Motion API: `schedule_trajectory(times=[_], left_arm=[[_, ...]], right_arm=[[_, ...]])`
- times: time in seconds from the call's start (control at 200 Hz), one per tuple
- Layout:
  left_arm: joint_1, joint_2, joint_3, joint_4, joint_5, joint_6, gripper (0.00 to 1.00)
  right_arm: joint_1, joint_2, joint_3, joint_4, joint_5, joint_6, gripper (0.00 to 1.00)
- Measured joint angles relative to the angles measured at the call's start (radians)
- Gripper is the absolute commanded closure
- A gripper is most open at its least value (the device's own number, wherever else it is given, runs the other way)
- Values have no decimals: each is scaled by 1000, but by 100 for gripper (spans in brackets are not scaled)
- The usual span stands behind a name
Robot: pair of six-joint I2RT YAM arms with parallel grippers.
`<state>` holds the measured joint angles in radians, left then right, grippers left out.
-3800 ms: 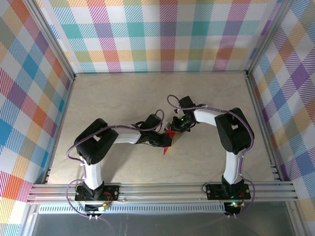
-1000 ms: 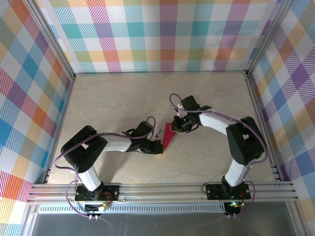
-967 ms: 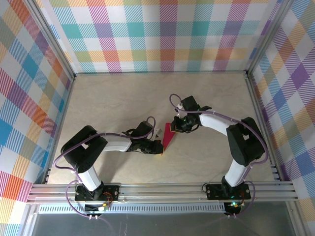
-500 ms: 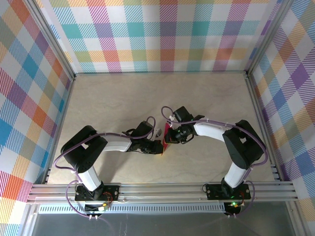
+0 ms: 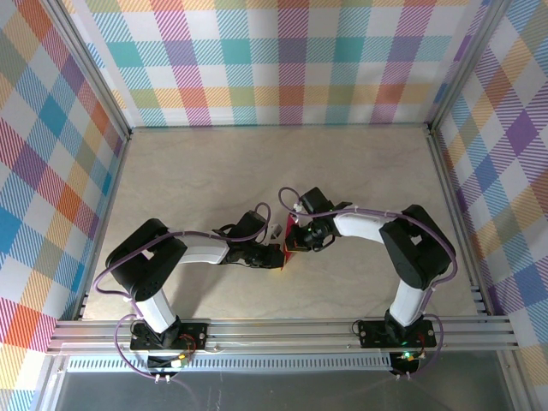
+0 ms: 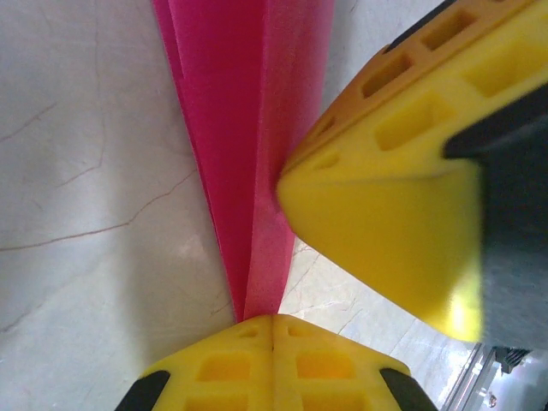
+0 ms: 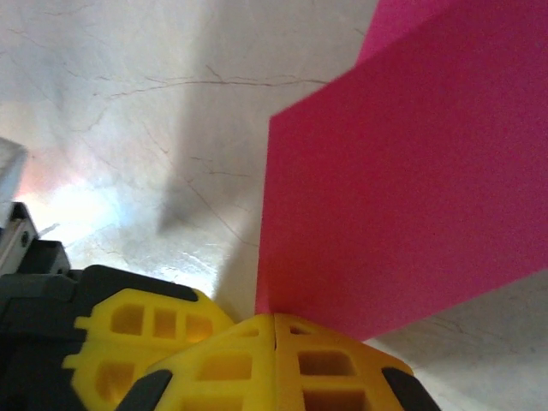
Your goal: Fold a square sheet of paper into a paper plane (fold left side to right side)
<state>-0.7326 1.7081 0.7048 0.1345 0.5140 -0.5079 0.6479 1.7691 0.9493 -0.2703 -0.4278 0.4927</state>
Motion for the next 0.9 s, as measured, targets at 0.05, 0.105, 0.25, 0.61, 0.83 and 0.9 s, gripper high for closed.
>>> schedule_trajectory(times=[0.05,0.105,0.25,0.61,0.83,0.9], left_arm=[[0,0,0,0,0,0,100],[0,0,0,0,0,0,100],[0,0,0,0,-1,-1,100],[0,1,-4,6,-2,-4,100],[0,4,-9,29,-5,-5,100],[0,4,-9,32,-8,-7,100]], right_arm=[[0,6,-7,2,1,0,100],[0,13,-15,3,5,0,100],[0,21,-19,9,8,-1,100],[-12,22,-18,8,13,-4,100],[-30,34,-3,-8,2,-8,100],[-43,37,4,-11,1,-8,100]])
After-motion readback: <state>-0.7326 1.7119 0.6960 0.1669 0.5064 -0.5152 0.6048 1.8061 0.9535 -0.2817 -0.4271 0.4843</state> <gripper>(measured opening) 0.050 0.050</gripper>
